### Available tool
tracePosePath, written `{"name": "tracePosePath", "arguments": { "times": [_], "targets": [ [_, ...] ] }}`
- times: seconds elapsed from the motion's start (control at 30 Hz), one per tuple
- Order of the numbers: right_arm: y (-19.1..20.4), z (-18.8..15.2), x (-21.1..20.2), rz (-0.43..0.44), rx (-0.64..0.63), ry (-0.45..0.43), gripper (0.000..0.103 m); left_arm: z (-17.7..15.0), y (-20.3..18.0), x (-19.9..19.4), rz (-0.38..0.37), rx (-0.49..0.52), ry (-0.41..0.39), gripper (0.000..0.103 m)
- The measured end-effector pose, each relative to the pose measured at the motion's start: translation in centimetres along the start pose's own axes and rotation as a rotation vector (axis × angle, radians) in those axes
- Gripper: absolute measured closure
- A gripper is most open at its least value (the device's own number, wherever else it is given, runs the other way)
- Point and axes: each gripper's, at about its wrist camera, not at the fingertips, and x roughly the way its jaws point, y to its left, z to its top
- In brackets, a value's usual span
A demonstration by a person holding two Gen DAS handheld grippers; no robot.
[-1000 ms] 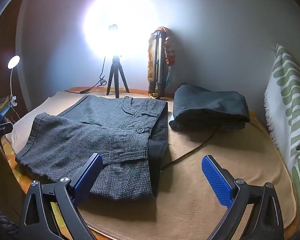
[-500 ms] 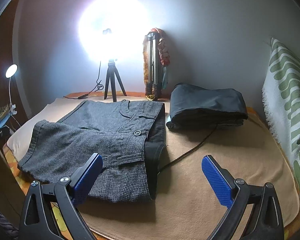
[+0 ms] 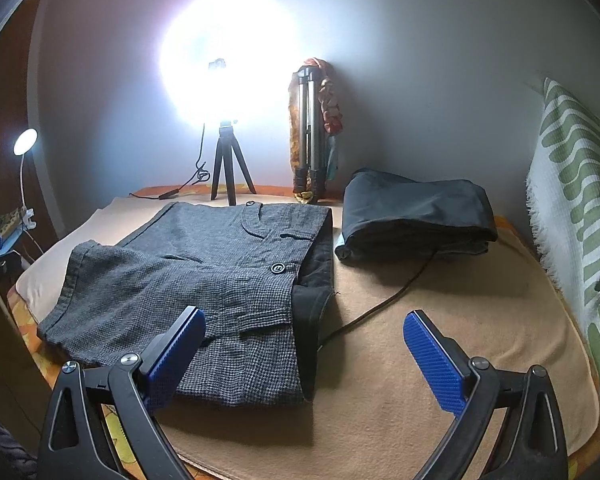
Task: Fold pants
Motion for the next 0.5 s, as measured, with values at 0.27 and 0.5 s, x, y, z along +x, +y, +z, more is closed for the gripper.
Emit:
{"name": "tracePosePath", "arguments": {
  "times": [0.27, 0.5],
  "targets": [
    [0.23, -0.02, -0.09, 0.003, -0.006, 0.002, 0.002, -0.03, 0.16, 0.13, -0.003, 0.001, 0.004, 0.0],
    [0.17, 0.03, -0.12, 0.004, -0.006, 0.001, 0.002, -0.07, 0.25, 0.26, -0.002, -0.002, 0.008, 0.0]
  ]
}}
